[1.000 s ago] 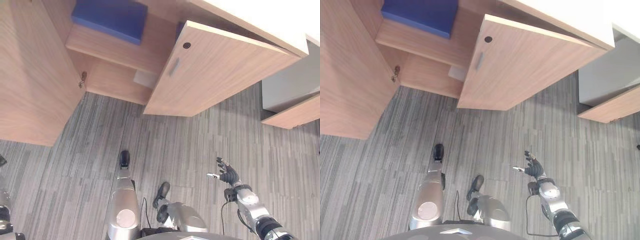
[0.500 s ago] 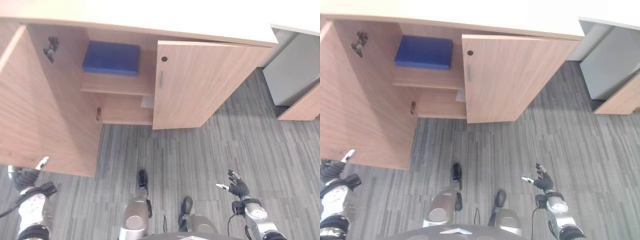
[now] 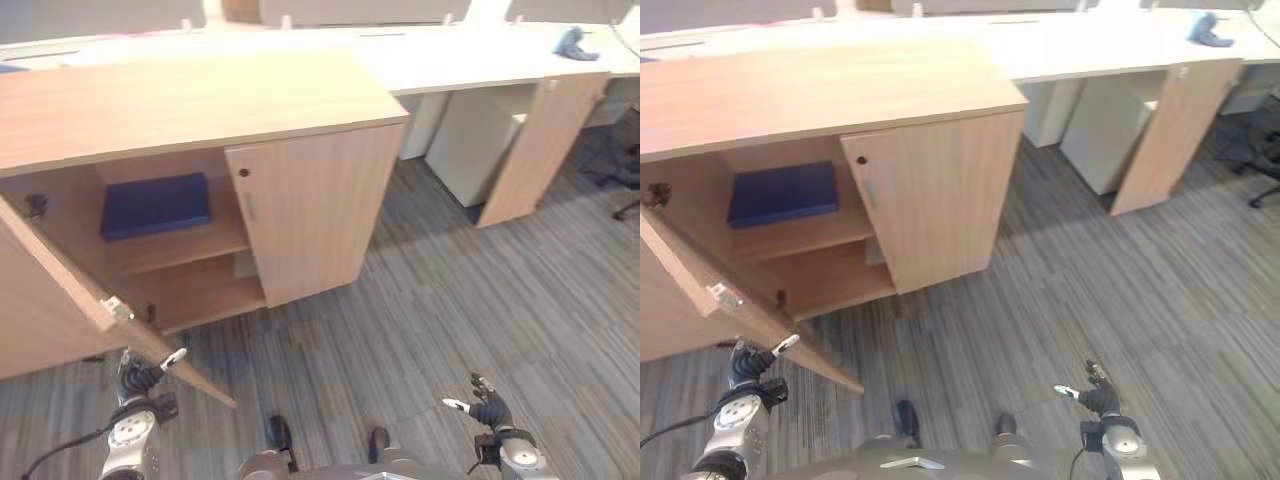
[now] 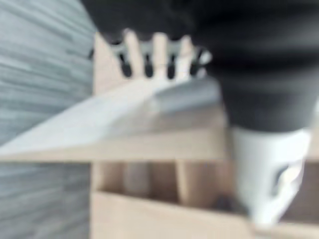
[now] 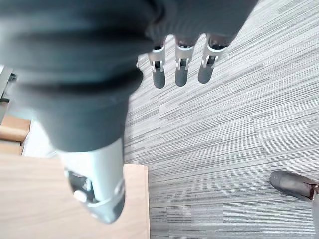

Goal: Put the empty folder in the office cabinet

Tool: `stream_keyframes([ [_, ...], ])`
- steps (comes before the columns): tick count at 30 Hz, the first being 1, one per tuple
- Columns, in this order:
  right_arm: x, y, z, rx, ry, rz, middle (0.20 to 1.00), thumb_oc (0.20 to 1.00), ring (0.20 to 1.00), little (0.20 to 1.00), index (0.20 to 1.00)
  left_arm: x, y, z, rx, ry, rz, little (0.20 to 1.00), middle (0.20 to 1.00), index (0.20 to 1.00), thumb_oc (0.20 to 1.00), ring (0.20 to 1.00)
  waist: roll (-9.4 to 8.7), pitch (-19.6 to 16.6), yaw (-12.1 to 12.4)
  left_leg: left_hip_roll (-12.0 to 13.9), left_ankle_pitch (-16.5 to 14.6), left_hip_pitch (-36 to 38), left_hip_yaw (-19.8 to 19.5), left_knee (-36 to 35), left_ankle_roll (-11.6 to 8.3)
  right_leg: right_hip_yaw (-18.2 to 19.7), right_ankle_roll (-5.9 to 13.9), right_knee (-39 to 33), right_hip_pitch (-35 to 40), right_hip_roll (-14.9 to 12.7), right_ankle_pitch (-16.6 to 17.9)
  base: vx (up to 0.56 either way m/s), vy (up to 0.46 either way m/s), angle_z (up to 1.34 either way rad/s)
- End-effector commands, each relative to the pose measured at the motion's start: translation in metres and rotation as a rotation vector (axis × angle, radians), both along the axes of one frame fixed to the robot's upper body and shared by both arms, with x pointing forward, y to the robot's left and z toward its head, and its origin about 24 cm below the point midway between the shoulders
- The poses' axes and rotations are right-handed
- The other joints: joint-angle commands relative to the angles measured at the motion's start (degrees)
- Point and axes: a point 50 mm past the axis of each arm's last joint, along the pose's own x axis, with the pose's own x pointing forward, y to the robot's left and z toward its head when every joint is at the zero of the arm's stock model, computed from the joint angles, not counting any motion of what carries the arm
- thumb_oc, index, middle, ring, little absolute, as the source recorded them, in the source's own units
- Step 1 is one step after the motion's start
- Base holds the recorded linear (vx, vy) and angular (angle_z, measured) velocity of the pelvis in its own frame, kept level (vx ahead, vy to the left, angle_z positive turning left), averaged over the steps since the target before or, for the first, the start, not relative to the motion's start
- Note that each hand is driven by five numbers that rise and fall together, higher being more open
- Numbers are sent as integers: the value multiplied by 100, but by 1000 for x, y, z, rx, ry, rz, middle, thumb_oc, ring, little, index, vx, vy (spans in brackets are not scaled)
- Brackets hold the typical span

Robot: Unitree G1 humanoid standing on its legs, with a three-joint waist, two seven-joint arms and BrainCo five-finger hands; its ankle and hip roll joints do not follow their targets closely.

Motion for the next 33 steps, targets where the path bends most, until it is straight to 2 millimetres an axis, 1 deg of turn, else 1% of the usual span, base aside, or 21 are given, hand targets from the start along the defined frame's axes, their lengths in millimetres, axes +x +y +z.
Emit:
stream_keyframes([
  [1, 25, -23, 19, -98, -81, 51, 1000, 1000, 1000, 1000, 1000, 55, 9, 45, 95, -191, -18, 1000, 1000, 1000, 1000, 1000, 525, 183, -113, 233, -597, 765, -24, 53, 13, 16, 95, 499, 96, 188, -146, 92, 33, -18],
  [2, 23, -24, 19, -102, -75, 58, 1000, 1000, 1000, 1000, 1000, 60, 11, 50, 103, -197, -12, 1000, 1000, 1000, 1000, 1000, 538, 163, -150, 223, -607, 789, 2, 48, 20, 26, 107, 498, 109, 177, -144, 138, 47, -19],
  [3, 21, -24, 18, -105, -68, 60, 1000, 1000, 1000, 1000, 1000, 63, 13, 53, 117, -195, -3, 1000, 1000, 1000, 1000, 1000, 550, 139, -185, 192, -714, 865, -50, 39, 6, 61, 164, 503, 177, 154, -233, 122, 47, -18],
  [6, 18, -24, 17, -112, -61, 70, 1000, 1000, 1000, 1000, 1000, 71, 22, 62, 142, -195, 33, 1000, 1000, 1000, 1000, 1000, 587, 119, -264, 164, -741, 904, -18, 31, 25, 78, 190, 527, 178, 132, -246, 69, 44, -12],
  [9, 17, -23, 17, -121, -59, 78, 1000, 1000, 1000, 1000, 1000, 78, 40, 76, 192, -177, 110, 1000, 1000, 1000, 1000, 1000, 637, 101, -352, 121, -777, 932, 22, 21, 54, 103, 215, 553, 159, 100, -256, 44, 47, -10],
  [10, 17, -23, 17, -123, -59, 81, 1000, 1000, 1000, 1000, 1000, 80, 45, 80, 208, -172, 136, 1000, 1000, 1000, 1000, 1000, 646, 96, -371, 110, -787, 938, 29, 20, 63, 112, 221, 558, 154, 92, -256, 0, 0, 0],
  [11, 17, -23, 17, -123, -59, 81, 1000, 1000, 1000, 1000, 1000, 80, 45, 80, 208, -172, 136, 1000, 1000, 1000, 1000, 1000, 646, 96, -371, 110, -787, 938, 29, 20, 63, 112, 221, 558, 154, 92, -256, 28, 27, 6],
  [13, 17, -21, 16, -129, -59, 89, 1000, 1000, 1000, 1000, 1000, 81, 60, 88, 210, -167, 204, 1000, 1000, 1000, 1000, 1000, 667, 88, -415, 85, -807, 944, 43, 19, 80, 145, 237, 569, 134, 76, -256, 15, 21, -3],
  [15, 18, -21, 16, -133, -58, 93, 1000, 1000, 1000, 1000, 1000, 81, 74, 97, 215, -150, 229, 1000, 1000, 1000, 1000, 1000, 691, 80, -444, 69, -830, 951, 64, 21, 97, 174, 261, 574, 113, 60, -247, 9, 26, -11],
  [19, 19, -20, 15, -135, -60, 95, 1000, 1000, 1000, 1000, 1000, 81, 80, 100, 231, -124, 211, 1000, 1000, 1000, 1000, 1000, 710, 95, -437, 57, -845, 957, 72, 23, 114, 186, 292, 605, 90, 30, -235, -2, 3, -1],
  [22, 19, -18, 14, -135, -55, 102, 1000, 1000, 1000, 1000, 1000, 80, 76, 94, 219, -91, 163, 1000, 1000, 1000, 1000, 1000, 723, 105, -403, 43, -860, 954, 30, 17, 144, 189, 308, 669, 76, 18, -256, -44, -50, 7],
  [24, 21, -16, 14, -130, -50, 103, 1000, 1000, 1000, 1000, 1000, 81, 65, 84, 184, -59, 83, 1000, 1000, 1000, 1000, 1000, 731, 123, -363, 39, -863, 933, -56, 11, 177, 224, 297, 771, 48, 35, -313, -139, -141, 6],
  [25, 22, -15, 14, -128, -52, 104, 1000, 1000, 1000, 1000, 1000, 82, 58, 78, 178, -48, 51, 1000, 1000, 1000, 1000, 1000, 738, 138, -343, 73, -753, 861, -23, 7, 196, 222, 234, 801, -28, 83, -239, -128, -108, 5],
  [26, 22, -15, 14, -128, -52, 104, 1000, 1000, 1000, 1000, 1000, 82, 58, 78, 178, -48, 51, 1000, 1000, 1000, 1000, 1000, 738, 138, -343, 73, -753, 861, -23, 7, 196, 222, 234, 801, -28, 83, -239, -132, -124, 10],
  [27, 23, -13, 13, -128, -52, 108, 1000, 1000, 1000, 1000, 1000, 82, 51, 73, 156, -35, 28, 1000, 1000, 1000, 1000, 1000, 740, 140, -331, 74, -751, 847, -71, 7, 203, 257, 219, 831, -43, 110, -258, -90, -146, 13],
  [28, 24, -11, 13, -127, -51, 103, 1000, 1000, 1000, 1000, 1000, 80, 40, 62, 136, -7, -6, 1000, 1000, 1000, 1000, 1000, 745, 149, -327, 74, -756, 834, -170, 7, 211, 328, 188, 853, -39, 167, -302, -90, -146, 13],
  [29, 24, -11, 13, -127, -51, 103, 1000, 1000, 1000, 1000, 1000, 80, 40, 62, 136, -7, -6, 1000, 1000, 1000, 1000, 1000, 745, 149, -327, 74, -756, 834, -170, 7, 211, 328, 188, 853, -39, 167, -302, -138, -239, 9],
  [30, 25, -9, 12, -124, -51, 97, 1000, 1000, 1000, 1000, 1000, 75, 23, 45, 104, 34, -48, 1000, 1000, 1000, 1000, 1000, 749, 155, -316, 85, -751, 817, -326, 7, 207, 433, 135, 863, -22, 261, -357, -84, -151, 2],
  [31, 25, -9, 12, -124, -51, 97, 1000, 1000, 1000, 1000, 1000, 75, 23, 45, 104, 34, -48, 1000, 1000, 1000, 1000, 1000, 749, 155, -316, 85, -751, 817, -326, 7, 207, 433, 135, 863, -22, 261, -357, -174, -323, 17],
  [32, 25, -7, 11, -125, -44, 101, 1000, 1000, 1000, 1000, 1000, 65, 5, 27, 75, 78, -86, 1000, 1000, 1000, 1000, 1000, 747, 154, -299, 111, -731, 794, -472, 7, 184, 521, 60, 848, 22, 372, -411, -89, -172, 15],
  [33, 25, -7, 11, -125, -44, 101, 1000, 1000, 1000, 1000, 1000, 65, 5, 27, 75, 78, -86, 1000, 1000, 1000, 1000, 1000, 747, 154, -299, 111, -731, 794, -472, 7, 184, 521, 60, 848, 22, 372, -411, -175, -335, 49],
])
